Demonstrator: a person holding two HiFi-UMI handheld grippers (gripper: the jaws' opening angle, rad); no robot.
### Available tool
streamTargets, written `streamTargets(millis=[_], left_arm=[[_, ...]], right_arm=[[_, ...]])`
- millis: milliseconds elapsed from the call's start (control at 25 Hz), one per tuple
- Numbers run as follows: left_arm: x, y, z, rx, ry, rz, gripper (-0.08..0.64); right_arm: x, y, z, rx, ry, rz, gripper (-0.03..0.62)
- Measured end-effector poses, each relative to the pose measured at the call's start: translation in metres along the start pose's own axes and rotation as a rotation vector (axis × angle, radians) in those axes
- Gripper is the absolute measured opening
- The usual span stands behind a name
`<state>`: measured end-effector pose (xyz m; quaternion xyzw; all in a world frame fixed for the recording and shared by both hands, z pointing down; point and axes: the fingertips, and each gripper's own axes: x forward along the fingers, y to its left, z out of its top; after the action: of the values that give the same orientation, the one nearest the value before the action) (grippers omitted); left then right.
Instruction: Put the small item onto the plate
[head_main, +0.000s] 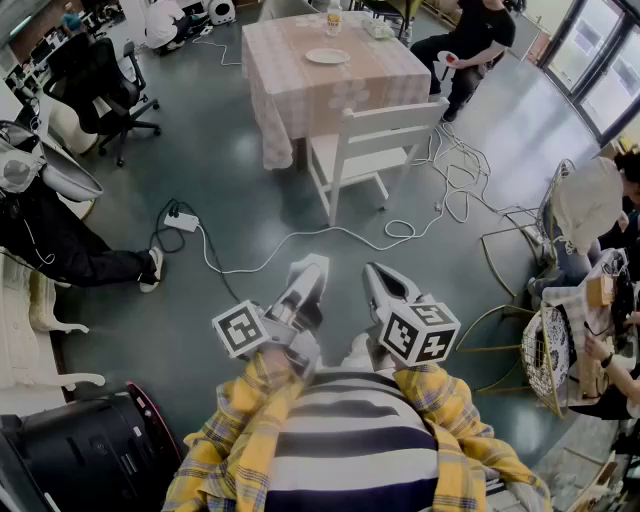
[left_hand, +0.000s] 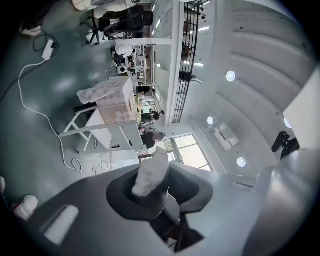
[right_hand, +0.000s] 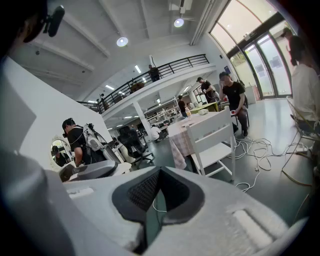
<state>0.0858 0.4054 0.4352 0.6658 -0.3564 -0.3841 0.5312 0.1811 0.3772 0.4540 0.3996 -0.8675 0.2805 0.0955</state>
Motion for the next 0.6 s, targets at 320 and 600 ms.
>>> streamTargets(millis=[320, 600], left_arm=[[-0.004, 0.002, 0.002, -0.011, 0.046, -0.018, 0.092], [-0.008, 0.010, 0.004, -0.028, 0.073, -0.002, 0.092]], right_arm=[[0.007, 0.001, -0.013, 0.023, -0.012, -0.035, -0.005], [0.016, 0.012, -0.025, 0.060, 0.009, -0.023, -0.003]])
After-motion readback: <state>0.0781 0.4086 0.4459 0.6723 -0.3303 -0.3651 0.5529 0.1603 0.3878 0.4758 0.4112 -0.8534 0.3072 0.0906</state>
